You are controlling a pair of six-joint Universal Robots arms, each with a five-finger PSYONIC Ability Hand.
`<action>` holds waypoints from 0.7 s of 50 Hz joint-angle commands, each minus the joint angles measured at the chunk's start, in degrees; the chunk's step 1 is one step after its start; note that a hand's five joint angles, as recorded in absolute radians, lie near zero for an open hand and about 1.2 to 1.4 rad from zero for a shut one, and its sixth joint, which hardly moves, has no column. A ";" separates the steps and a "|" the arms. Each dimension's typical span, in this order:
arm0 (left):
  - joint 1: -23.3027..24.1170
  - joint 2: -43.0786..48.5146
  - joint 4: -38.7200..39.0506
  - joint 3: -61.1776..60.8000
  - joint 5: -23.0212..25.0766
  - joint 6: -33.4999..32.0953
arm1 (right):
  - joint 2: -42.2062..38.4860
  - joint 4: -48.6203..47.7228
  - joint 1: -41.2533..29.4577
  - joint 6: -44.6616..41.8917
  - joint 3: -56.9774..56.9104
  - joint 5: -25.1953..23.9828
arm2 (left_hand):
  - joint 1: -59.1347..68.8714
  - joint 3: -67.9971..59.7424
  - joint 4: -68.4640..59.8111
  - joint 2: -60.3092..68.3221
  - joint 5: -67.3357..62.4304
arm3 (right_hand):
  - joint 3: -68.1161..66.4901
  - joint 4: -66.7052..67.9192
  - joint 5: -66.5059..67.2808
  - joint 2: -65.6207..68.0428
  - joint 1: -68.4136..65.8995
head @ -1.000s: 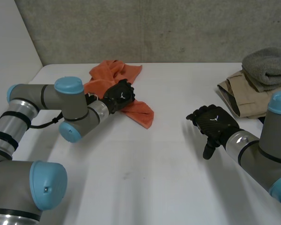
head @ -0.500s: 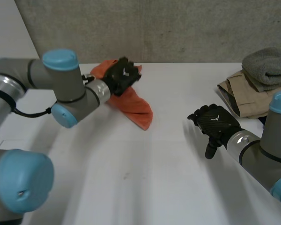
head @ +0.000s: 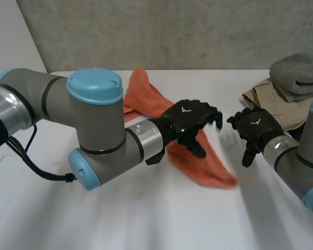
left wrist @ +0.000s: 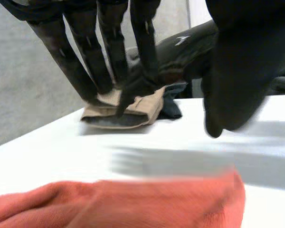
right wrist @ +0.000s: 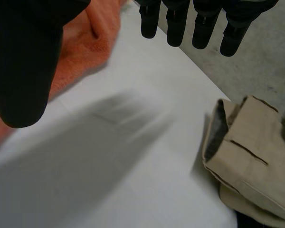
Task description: Fold the laundry.
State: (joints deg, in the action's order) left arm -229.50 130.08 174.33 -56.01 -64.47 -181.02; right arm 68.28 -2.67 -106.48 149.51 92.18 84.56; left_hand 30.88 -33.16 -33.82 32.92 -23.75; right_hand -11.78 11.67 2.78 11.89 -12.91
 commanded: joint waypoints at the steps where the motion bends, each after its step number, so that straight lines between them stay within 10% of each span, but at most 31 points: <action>1: -6.83 -2.38 -1.19 6.43 -9.17 -2.14 | 0.45 3.81 -1.62 1.22 -2.71 2.71 | -20.88 23.16 23.82 -22.92 23.75 | 1.78 -1.67 -2.78 -1.89 2.91; 12: -15.62 1.84 -6.63 14.09 -16.13 -17.17 | -1.03 20.94 -10.50 10.27 -14.65 3.59 | -20.88 23.16 23.82 -22.92 23.75 | 1.78 -1.67 -2.78 -1.89 2.91; 35: -18.88 -12.31 2.23 -7.09 -13.05 -13.04 | -28.90 22.62 -17.36 23.20 -42.34 11.68 | -20.88 23.16 23.82 -22.92 23.75 | -15.18 15.29 14.18 15.07 -14.04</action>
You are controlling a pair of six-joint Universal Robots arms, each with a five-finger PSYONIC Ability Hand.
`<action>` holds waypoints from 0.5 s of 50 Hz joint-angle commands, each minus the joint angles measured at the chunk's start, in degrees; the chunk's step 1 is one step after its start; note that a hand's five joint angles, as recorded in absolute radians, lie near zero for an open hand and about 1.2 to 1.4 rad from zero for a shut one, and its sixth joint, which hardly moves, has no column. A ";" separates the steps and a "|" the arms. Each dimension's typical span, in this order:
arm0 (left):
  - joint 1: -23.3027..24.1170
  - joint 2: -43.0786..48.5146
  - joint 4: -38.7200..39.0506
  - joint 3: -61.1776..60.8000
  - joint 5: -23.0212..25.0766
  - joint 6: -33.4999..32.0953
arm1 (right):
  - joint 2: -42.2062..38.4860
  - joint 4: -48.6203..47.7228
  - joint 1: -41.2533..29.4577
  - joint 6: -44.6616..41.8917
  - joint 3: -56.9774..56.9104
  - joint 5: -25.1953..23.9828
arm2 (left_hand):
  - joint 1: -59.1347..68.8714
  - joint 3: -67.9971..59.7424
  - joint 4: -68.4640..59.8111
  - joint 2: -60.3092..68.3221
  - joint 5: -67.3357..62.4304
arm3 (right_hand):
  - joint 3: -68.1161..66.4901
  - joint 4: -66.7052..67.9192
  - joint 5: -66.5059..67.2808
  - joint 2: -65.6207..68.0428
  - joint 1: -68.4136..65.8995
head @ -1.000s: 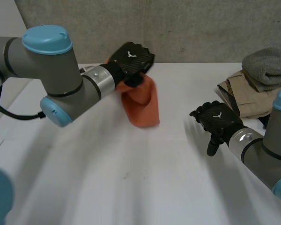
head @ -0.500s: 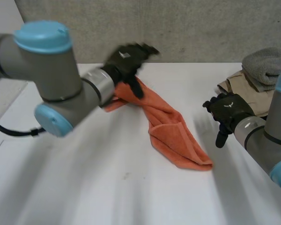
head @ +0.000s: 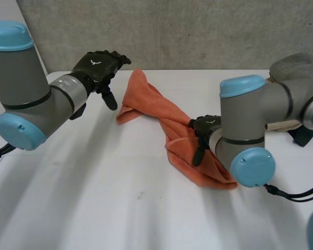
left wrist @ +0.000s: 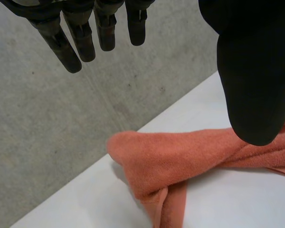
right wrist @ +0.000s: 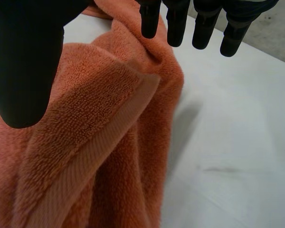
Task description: Fold the laundry.
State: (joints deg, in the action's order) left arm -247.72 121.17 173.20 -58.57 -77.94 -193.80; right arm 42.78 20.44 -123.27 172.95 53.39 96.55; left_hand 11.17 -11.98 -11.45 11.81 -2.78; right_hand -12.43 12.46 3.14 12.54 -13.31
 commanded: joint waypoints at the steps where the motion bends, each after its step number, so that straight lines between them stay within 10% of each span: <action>1: -0.75 -3.49 3.64 -4.88 0.59 -0.26 | -3.58 -0.58 -0.56 -0.16 -3.81 -0.48 | -1.17 1.98 1.45 -1.81 2.78 | -17.39 17.37 16.68 17.28 -16.51; 7: -1.54 -4.01 4.17 -6.21 0.86 0.00 | -4.20 -0.84 -0.56 0.45 -5.75 -2.59 | -1.17 1.98 1.45 -1.81 2.78 | -67.48 67.46 66.77 67.37 -66.60; 25: -1.02 6.88 3.12 3.01 0.24 2.28 | 26.19 2.33 -1.62 -0.16 -4.69 -14.01 | -1.17 1.98 1.45 -1.81 2.78 | -67.57 67.54 66.86 67.46 -66.69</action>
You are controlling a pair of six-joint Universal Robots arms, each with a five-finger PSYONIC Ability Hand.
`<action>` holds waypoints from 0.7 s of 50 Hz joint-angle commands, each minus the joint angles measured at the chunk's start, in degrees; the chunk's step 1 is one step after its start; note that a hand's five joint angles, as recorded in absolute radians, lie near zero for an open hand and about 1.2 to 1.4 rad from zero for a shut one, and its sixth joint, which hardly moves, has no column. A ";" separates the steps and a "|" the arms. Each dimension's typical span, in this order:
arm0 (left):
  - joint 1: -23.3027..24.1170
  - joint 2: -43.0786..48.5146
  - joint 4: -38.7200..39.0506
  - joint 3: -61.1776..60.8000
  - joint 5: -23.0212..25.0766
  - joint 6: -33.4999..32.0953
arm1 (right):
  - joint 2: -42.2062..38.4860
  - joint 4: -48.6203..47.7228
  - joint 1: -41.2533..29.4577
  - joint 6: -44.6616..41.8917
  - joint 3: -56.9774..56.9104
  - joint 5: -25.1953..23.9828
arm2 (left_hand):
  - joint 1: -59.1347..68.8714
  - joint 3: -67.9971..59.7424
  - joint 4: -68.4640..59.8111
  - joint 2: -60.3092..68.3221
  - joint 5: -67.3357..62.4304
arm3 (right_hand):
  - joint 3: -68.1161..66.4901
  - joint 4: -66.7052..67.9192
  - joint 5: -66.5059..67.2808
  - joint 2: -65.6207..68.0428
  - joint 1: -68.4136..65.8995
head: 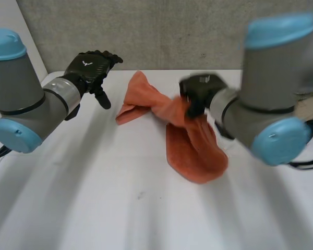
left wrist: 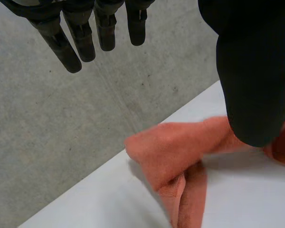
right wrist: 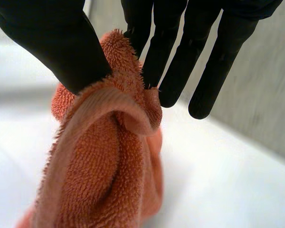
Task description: Fold the laundry.
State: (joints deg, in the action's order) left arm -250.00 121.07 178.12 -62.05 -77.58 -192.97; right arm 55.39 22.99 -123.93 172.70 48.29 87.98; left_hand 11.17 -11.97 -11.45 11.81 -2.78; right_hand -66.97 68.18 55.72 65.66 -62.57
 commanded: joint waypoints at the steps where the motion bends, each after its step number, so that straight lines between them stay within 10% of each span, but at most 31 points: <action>1: 1.61 7.95 -2.33 7.46 -0.29 1.63 | 14.65 -0.22 -1.22 0.18 0.31 -5.80 | -1.17 1.97 1.45 -1.81 2.78 | -13.03 11.82 14.28 14.34 -17.43; 16: 9.26 20.79 -11.65 23.55 -0.29 14.01 | 25.38 -0.40 -4.83 4.92 -0.83 -7.91 | -1.17 1.97 1.45 -1.81 2.78 | -13.03 11.82 14.28 14.34 -17.43; 19: 11.72 20.61 -14.90 22.85 2.87 18.59 | 25.12 -1.89 -3.52 5.36 -1.01 -7.65 | 20.67 -19.86 -20.38 20.03 -19.06 | -13.03 11.82 14.28 14.34 -17.43; 22: 13.04 19.65 -17.45 21.80 5.33 21.14 | 24.33 -2.51 -1.50 5.19 -0.66 -7.47 | 68.75 -67.95 -68.47 68.12 -67.15 | -13.03 11.82 14.28 14.34 -17.43; 35: 1.98 -2.47 -25.45 13.20 0.93 15.18 | 23.01 -2.60 10.36 2.30 6.54 -7.82 | 68.83 -68.03 -68.55 68.19 -67.22 | -13.03 11.82 14.28 14.34 -17.43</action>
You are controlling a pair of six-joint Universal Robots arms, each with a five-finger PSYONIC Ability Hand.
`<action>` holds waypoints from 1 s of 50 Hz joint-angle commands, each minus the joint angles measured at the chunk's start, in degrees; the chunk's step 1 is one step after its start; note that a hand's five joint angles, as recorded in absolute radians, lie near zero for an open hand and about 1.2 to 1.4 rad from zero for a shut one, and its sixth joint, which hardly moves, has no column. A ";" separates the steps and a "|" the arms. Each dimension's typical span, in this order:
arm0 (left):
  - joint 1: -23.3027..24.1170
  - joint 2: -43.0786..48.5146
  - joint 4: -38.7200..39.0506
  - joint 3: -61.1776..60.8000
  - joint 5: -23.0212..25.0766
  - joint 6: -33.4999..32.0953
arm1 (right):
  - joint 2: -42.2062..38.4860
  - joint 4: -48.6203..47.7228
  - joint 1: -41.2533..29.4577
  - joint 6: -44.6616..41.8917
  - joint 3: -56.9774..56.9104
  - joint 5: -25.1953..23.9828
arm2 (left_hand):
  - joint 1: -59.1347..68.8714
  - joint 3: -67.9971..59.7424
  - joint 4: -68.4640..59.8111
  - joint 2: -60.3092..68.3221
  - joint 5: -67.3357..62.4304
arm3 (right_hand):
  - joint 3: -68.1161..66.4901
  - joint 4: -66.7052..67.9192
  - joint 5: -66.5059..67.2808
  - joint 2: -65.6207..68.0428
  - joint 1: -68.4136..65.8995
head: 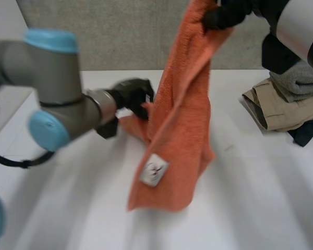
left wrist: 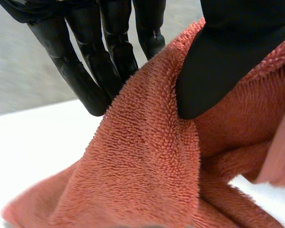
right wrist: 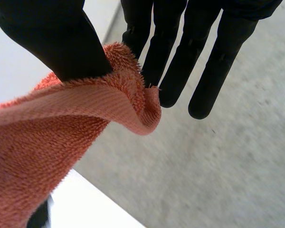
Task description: Fold the laundry.
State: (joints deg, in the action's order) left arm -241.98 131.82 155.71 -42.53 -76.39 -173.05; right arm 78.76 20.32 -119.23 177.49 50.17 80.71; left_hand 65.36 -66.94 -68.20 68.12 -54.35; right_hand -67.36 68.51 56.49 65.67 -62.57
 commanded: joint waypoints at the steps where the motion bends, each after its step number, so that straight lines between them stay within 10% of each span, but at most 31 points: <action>1: -6.39 -14.82 -3.05 -7.20 0.35 -5.19 | -0.63 0.16 6.19 -3.19 5.55 -0.82 | 14.64 -13.06 -11.80 11.88 -15.65 | -12.64 11.49 13.51 14.33 -17.43; 9: -7.28 -23.89 -2.52 -18.19 3.26 -8.88 | -7.21 -0.19 10.42 -17.51 15.39 -2.49 | 14.64 -13.06 -11.80 11.88 -15.65 | -12.64 11.49 13.51 14.33 -17.43; 17: -5.26 -11.43 -0.41 -19.00 -2.18 -14.59 | -17.58 -1.42 10.86 -28.41 20.23 -3.02 | 14.64 -13.06 -11.80 11.88 -15.65 | -12.64 11.49 13.51 14.33 -17.43; 28: -3.67 8.80 -6.83 4.45 -14.49 -19.60 | -19.27 -8.80 7.61 -31.76 25.42 -0.30 | 14.64 -13.06 -11.80 11.88 -15.65 | -12.64 11.49 13.51 14.33 -17.43; 36: -4.55 17.15 3.17 22.30 -16.16 -31.36 | -17.94 -13.72 4.10 -31.76 27.96 4.71 | 14.64 -13.06 -11.80 11.88 -15.65 | -12.64 11.49 13.51 14.33 -17.43; 42: -4.20 14.70 7.06 18.02 -13.00 -33.05 | -17.94 -15.57 2.60 -31.76 29.55 7.35 | -55.36 56.94 58.20 -58.12 54.35 | -12.64 11.49 13.51 14.33 -17.43; 50: -5.43 1.09 10.22 -0.60 -14.84 -32.70 | -18.03 -17.59 2.68 -31.76 31.22 7.97 | -55.36 56.94 58.20 -58.12 54.35 | -12.64 11.49 13.51 14.33 -17.43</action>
State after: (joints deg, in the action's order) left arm -246.57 143.00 164.05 -28.98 -90.06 -206.51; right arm 60.86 3.87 -116.74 145.74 80.36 88.44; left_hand 11.28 -11.91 -11.42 11.81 -2.79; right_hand -67.36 68.52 56.49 65.67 -63.25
